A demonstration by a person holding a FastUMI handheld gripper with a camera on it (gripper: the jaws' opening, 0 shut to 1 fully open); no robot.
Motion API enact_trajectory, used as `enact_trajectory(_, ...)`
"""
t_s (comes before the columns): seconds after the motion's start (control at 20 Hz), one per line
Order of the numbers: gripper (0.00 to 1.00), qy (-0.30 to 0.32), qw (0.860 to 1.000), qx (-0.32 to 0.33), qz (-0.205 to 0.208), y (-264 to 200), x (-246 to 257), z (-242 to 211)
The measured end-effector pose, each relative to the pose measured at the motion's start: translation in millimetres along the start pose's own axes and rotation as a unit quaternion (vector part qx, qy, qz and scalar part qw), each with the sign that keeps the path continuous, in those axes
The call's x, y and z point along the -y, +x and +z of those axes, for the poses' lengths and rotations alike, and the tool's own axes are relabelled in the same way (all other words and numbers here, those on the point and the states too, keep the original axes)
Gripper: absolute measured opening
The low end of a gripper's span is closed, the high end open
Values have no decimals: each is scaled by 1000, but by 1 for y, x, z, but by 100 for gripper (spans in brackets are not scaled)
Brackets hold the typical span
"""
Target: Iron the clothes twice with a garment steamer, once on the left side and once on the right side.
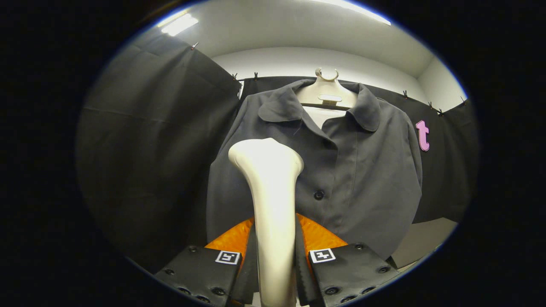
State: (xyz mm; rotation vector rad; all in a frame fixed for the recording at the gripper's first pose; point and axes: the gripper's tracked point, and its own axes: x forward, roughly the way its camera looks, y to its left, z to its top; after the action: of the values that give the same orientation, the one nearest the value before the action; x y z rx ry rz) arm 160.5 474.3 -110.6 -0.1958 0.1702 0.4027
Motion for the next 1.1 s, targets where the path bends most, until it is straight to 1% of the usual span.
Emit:
enact_trajectory(0.45,46,-8,1000,-29,6,-14,-11,-37)
enact_trajectory(0.85,46,-23,997,-72,13,-33,-17,-87)
enact_trajectory(1.1,46,-18,995,-99,17,-44,-20,-115)
